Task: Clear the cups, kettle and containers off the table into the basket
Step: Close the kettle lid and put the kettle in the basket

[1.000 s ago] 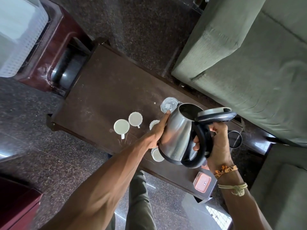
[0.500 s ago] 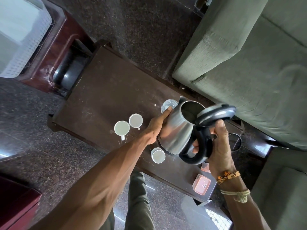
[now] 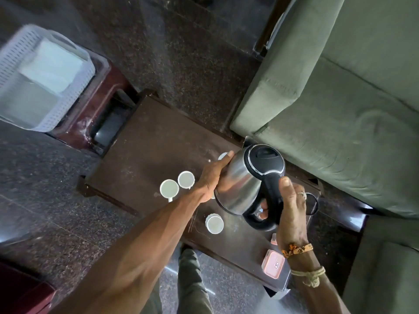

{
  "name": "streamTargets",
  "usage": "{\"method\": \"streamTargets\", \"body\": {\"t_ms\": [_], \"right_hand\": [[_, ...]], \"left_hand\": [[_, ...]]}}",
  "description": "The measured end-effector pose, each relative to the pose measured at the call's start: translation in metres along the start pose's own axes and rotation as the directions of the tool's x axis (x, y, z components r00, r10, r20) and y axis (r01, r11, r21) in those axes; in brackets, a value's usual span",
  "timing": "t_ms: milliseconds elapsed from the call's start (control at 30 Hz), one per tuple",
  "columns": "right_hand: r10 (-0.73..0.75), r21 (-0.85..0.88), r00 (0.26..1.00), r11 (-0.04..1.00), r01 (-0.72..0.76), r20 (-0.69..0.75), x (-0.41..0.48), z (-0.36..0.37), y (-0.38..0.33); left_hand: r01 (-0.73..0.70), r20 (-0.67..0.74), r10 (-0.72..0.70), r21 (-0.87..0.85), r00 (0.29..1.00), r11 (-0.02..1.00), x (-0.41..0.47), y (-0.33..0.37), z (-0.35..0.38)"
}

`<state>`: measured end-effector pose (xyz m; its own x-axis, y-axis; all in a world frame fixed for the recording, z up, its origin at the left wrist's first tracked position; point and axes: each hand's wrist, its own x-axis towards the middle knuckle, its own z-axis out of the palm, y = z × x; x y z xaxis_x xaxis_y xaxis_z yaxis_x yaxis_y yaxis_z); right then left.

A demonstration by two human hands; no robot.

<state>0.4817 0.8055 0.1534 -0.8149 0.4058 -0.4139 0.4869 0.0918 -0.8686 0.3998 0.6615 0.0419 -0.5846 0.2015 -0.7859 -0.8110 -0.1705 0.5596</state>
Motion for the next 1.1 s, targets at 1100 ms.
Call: {"method": "streamTargets", "body": {"t_ms": [1100], "right_hand": [[-0.415,-0.236,0.909,0.887,0.397,-0.03,-0.196,0.269,-0.14]], "left_hand": [[-0.341,-0.056,0.343,0.037,0.938,0.939,-0.254,0.14,-0.299]]}}
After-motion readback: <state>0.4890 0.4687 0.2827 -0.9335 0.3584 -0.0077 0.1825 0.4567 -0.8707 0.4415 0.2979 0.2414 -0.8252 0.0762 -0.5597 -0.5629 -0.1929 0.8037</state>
